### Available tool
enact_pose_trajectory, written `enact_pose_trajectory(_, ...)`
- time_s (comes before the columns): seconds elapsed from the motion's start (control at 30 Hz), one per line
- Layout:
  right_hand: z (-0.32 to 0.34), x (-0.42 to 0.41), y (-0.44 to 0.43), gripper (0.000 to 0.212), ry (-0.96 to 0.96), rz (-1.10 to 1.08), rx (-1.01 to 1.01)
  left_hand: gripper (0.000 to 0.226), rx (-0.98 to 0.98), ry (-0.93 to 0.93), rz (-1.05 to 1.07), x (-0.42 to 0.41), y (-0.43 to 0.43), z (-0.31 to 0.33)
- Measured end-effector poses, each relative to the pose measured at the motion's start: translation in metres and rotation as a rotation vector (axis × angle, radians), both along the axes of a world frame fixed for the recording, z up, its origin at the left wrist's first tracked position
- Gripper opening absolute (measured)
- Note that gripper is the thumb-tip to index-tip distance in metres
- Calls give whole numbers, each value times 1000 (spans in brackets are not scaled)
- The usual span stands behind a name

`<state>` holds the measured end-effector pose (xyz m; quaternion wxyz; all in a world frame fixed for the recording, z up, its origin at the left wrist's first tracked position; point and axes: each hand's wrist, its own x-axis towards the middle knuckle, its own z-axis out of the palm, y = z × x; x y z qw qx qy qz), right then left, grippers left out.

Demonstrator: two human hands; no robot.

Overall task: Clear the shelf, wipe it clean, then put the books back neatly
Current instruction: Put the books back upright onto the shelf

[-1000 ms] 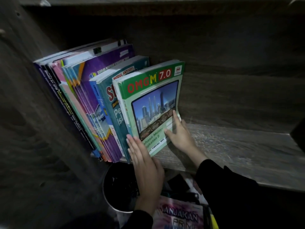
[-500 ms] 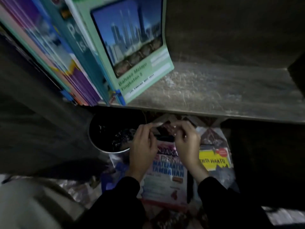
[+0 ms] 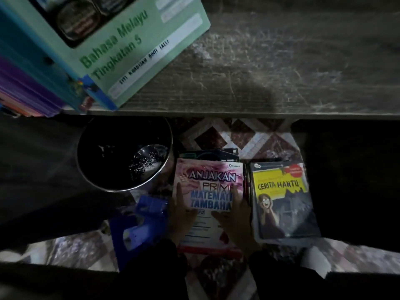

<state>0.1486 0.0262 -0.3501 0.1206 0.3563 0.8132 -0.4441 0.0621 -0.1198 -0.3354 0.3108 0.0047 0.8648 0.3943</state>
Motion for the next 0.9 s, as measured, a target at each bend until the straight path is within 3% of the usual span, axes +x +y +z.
enact_pose_trajectory(0.13, 1, -7, -2, 105, -10, 3, 49, 146, 109, -108, 148, -7, 4, -8)
enact_pose_trajectory(0.17, 0, -9, -4, 107, -24, -11, 42, 147, 176, -101, 174, -9, 5, -8)
enact_pose_trajectory(0.23, -5, -10, -7, 116, -26, -30, 16, 144, 258, -80, 189, -13, 7, -7)
enact_pose_trajectory(0.27, -7, -10, -8, 119, -24, -36, -8, 99, 267, -81, 160, -13, 8, -2)
enact_pose_trajectory(0.3, -9, -9, -7, 121, -13, -45, -49, 115, 279, -93, 198, -15, 8, -4)
enact_pose_trajectory(0.43, -8, -5, 5, 107, 41, 6, -66, 104, 231, -118, 209, -23, 4, -9)
enact_pose_trajectory(0.57, -10, -6, 12, 106, 122, -21, -108, 108, 206, -92, 243, -24, -5, -26)
enact_pose_trajectory(0.67, -34, -8, 13, 116, 140, -121, -209, 65, 216, -98, 277, -25, 1, -18)
enact_pose_trajectory(0.73, -25, -15, 13, 122, 137, -155, -253, 49, 251, -91, 299, -26, 3, -11)
enact_pose_trajectory(0.83, -4, -25, 15, 128, 169, -188, -299, 71, 296, -6, 261, -24, -2, -8)
enact_pose_trajectory(0.9, -4, -26, 18, 120, 205, -211, -349, 87, 338, 19, 169, -22, -4, 2)
